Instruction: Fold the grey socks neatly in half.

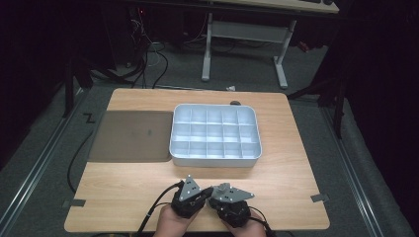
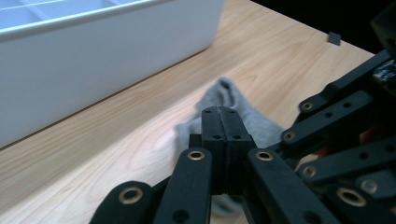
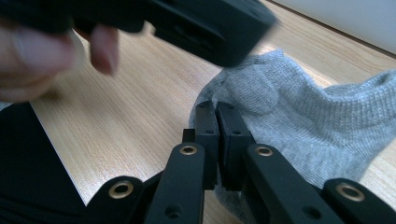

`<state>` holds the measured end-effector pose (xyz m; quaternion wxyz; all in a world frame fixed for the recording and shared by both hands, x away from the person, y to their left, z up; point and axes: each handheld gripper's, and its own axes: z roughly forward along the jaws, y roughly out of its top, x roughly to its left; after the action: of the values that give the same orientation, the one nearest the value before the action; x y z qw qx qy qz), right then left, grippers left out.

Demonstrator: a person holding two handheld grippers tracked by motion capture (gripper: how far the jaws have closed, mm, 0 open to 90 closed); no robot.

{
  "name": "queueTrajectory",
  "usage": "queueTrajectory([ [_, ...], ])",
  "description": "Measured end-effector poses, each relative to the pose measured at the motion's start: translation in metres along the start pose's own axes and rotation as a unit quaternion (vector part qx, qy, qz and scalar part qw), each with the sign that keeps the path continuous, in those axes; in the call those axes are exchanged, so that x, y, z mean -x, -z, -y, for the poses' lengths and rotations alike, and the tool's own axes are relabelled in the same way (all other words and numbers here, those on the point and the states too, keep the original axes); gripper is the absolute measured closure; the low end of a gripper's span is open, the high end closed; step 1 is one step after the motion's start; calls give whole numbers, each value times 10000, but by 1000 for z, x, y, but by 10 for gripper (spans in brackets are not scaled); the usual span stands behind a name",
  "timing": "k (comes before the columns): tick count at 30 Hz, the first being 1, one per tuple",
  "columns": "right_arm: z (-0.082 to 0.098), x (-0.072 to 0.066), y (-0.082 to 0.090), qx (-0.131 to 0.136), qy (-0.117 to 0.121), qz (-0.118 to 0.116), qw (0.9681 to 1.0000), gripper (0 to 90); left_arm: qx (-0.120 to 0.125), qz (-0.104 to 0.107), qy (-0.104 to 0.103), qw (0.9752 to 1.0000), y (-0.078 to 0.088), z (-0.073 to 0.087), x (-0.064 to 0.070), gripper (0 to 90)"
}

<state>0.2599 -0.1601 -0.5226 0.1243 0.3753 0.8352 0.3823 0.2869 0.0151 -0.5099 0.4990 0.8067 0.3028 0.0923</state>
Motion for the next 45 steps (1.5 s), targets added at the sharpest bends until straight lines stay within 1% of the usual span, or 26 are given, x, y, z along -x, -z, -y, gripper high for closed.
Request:
queueTrajectory([
  [1, 0, 0, 0, 14, 8, -8, 10000, 887, -116, -61, -3, 9999, -7, 0, -1, 900],
  [3, 0, 0, 0, 17, 12, -11, 10000, 886, -169, -122, 2, 9998, -10, 2, -3, 900],
  [5, 1, 0, 0, 27, 31, -9, 10000, 885, -331, -232, 12, 9992, -15, 6, -6, 900],
  [9, 0, 1, 0, 44, 33, -52, 10000, 854, -371, -285, -11, 9989, -15, 9, -7, 900],
  [10, 0, 1, 2, 49, 32, -35, 10000, 845, -364, -297, 24, 9989, -15, 10, -8, 900],
  [13, -2, 2, 14, 275, 37, 19, 9996, 833, -357, -293, 23, 9989, -15, 11, -10, 900],
  [14, -2, 2, 14, 275, 37, 19, 9996, 833, -357, -293, 23, 9989, -15, 11, -10, 900],
  [16, -5, 8, 27, 514, 27, 142, 9986, 823, -352, -294, -1, 9989, -15, 12, -10, 900],
  [17, -5, 8, 27, 514, 27, 142, 9986, 819, -352, -299, -15, 9989, -15, 12, -11, 900],
  [18, -5, 12, 31, 594, -12, 190, 9981, 815, -355, -302, -26, 9989, -15, 13, -11, 900],
  [19, -6, 16, 34, 647, -31, 247, 9976, 808, -349, -308, -22, 9989, -15, 14, -11, 900],
  [20, -8, 25, 38, 706, -117, 351, 9968, 804, -354, -304, -18, 9989, -14, 15, -12, 900],
  [24, -9, 36, 39, 690, -187, 397, 9966, 802, -363, -301, -5, 9989, -14, 15, -13, 900],
  [25, -12, 38, 40, 740, -241, 332, 9964, 796, -354, -294, 2, 9989, -14, 15, -13, 900],
  [26, -13, 37, 40, 778, -216, 305, 9963, 796, -361, -291, -17, 9989, -14, 15, -13, 900],
  [29, -16, 33, 38, 762, -149, 254, 9967, 790, -356, -291, -38, 9989, -14, 15, -12, 900],
  [30, -16, 31, 35, 690, -104, 242, 9973, 789, -355, -294, -50, 9989, -14, 15, -12, 900],
  [31, -13, 28, 27, 471, 24, 346, 9983, 789, -357, -290, -57, 9989, -14, 15, -12, 900],
  [32, -13, 28, 27, 471, 24, 346, 9983, 789, -357, -290, -57, 9989, -14, 15, -12, 900],
  [34, -6, 30, 20, 307, -34, 354, 9989, 789, -359, -291, -79, 9989, -14, 15, -11, 900],
  [36, 0, 31, 15, 222, -75, 346, 9991, 789, -354, -288, -88, 9989, -14, 15, -11, 900],
  [37, 3, 30, 11, 80, -34, 399, 9992, 790, -336, -278, -82, 9990, -14, 15, -11, 900],
  [39, 8, 30, 9, 80, -51, 409, 9991, 792, -277, -274, -52, 9992, -12, 13, -10, 900],
  [42, 9, 31, 9, 98, -96, 381, 9992, 796, -189, -244, -77, 9995, -8, 10, -6, 856],
  [44, 10, 31, 9, 124, -111, 388, 9991, 799, -77, -149, -207, 9996, -4, 6, 4, 850],
  [45, 11, 31, 9, 126, -102, 396, 9991, 799, -87, -138, -238, 9996, -5, 6, 7, 849],
])
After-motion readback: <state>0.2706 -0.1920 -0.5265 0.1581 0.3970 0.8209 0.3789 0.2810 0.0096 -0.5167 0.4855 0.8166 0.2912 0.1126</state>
